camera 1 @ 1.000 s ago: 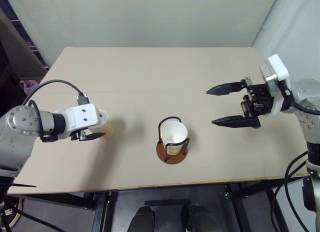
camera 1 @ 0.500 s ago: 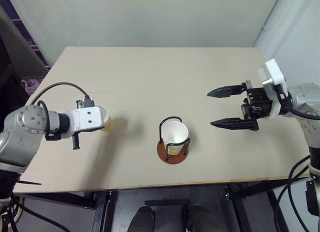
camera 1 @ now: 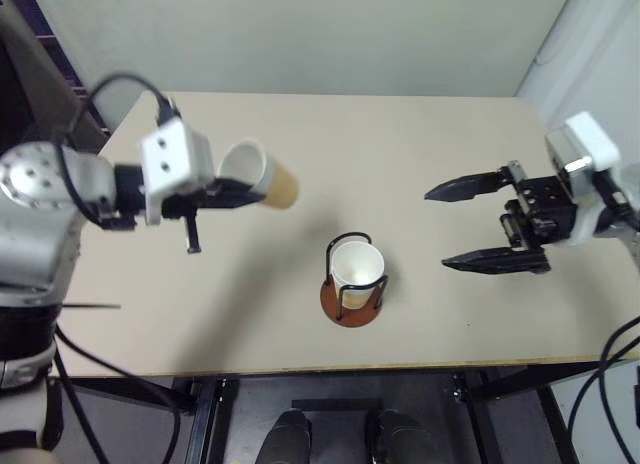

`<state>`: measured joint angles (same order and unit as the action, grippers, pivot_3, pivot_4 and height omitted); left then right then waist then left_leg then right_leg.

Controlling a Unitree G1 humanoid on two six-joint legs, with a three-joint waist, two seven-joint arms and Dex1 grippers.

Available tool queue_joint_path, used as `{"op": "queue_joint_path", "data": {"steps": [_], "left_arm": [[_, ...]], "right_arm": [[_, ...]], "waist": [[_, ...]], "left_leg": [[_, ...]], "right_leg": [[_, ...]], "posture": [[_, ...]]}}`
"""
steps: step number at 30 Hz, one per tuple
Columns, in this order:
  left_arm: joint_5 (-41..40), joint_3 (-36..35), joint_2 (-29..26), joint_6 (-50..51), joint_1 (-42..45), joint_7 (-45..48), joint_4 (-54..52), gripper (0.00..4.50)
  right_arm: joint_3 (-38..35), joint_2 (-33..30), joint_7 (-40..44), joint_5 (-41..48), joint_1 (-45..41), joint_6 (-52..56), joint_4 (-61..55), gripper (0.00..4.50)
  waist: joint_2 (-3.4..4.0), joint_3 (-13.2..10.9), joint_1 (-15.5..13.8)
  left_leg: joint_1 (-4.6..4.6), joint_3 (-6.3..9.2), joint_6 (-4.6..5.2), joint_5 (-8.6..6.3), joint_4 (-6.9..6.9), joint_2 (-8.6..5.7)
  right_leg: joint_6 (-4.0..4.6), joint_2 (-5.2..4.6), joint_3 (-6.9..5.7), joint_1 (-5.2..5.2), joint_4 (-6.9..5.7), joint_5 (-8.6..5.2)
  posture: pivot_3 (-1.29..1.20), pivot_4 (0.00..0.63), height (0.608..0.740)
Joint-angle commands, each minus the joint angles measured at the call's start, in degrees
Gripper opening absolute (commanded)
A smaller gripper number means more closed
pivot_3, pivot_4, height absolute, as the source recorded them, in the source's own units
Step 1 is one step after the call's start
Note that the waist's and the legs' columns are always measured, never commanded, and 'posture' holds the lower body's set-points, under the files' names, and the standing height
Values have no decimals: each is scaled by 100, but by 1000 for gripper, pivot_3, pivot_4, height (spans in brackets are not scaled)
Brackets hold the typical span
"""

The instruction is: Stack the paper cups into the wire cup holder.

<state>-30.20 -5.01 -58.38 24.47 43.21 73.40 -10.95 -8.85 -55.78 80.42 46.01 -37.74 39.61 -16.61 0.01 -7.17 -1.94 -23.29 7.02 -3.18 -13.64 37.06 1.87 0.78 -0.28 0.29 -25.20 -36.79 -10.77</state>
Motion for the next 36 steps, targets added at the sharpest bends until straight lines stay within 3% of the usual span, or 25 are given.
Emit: {"op": "queue_joint_path", "data": {"steps": [1, 7, 14, 28, 36], "left_arm": [[-494, 101, 174, 77, 404, 593, 49, 34], [55, 1149, 756, -388, 1062, 1357, 453, 34], [860, 1998, 1380, -1336, 1420, 1846, 1076, 34], [789, 2537, 1270, -1664, 1447, 1910, 1083, 34], [1147, 2477, 1599, -1660, 1441, 1688, 1104, 2744]], "right_arm": [[-456, -345, -7, -63, 66, -145, 134, 4500], [-803, -1002, 144, -816, 908, -801, 803, 4500], [-999, -1096, -44, -908, 1420, -930, 639, 4500], [-1261, -1092, -375, -899, 1871, -835, 297, 4500], [-948, -1020, -401, -914, 1681, -872, 321, 4500]], "waist": [[0, 0, 4], [1, 0, -11], [3, -2, 7], [7, -3, -9], [8, -3, -1]], "left_leg": [[8, -3, 4, -2, 0, -2], [24, 11, 28, -2, 16, -5], [13, 1, 51, -7, 19, -6], [-17, -41, 139, -70, 113, -23], [-2, -90, 155, -81, 114, -21]], "right_leg": [[-5, -1, 4, 8, 1, -2], [-44, -9, 22, 45, 18, -6], [-124, -4, 35, 61, 72, 30], [-210, -6, 113, 68, 95, 24], [-217, -12, 140, 68, 96, 26]], "posture": [[0, 150, 740], [0, 150, 740], [0, 150, 740], [0, 150, 740], [0, 150, 740]]}}
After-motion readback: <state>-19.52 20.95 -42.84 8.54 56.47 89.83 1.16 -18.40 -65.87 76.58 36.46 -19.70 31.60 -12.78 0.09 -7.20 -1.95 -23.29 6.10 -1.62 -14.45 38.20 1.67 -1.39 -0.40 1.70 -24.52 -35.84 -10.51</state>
